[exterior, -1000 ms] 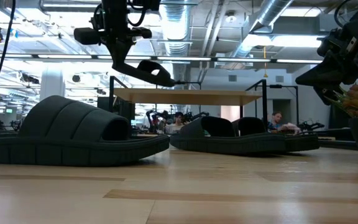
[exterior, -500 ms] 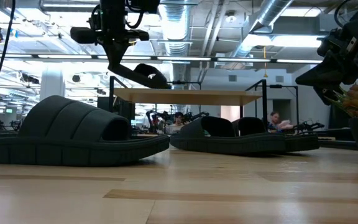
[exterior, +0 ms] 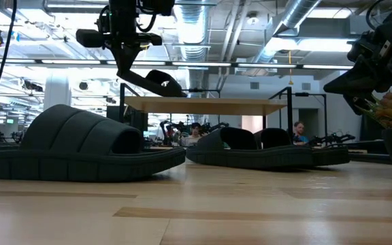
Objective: Pick and place slides into the shelf
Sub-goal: Put the black slipper on the shelf
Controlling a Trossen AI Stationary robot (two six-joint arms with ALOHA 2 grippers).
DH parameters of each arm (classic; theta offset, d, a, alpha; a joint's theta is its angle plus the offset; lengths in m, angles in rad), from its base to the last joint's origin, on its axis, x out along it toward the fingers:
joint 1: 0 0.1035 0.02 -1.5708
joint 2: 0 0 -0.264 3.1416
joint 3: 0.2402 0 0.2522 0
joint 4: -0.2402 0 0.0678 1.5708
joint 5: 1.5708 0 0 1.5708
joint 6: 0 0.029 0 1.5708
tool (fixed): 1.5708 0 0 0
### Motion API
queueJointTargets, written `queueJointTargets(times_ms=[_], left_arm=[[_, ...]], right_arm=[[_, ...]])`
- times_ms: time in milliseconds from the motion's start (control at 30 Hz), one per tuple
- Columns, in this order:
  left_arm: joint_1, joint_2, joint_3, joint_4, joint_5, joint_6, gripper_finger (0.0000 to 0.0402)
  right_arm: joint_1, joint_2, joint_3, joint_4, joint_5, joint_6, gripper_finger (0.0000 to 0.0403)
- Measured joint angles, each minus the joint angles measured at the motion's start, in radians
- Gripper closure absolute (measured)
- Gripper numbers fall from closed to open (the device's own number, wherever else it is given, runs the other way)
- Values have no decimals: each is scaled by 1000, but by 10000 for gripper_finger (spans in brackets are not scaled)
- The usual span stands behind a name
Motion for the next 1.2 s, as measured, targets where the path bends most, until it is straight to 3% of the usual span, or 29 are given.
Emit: queueJointTargets(times_ms=[733,1200], left_arm=[[0,0,0,32,-30,0,386],[0,0,0,41,-29,-1,276]], right_arm=[[0,0,0,0,0,0,403],[0,0,0,0,-1,0,403]])
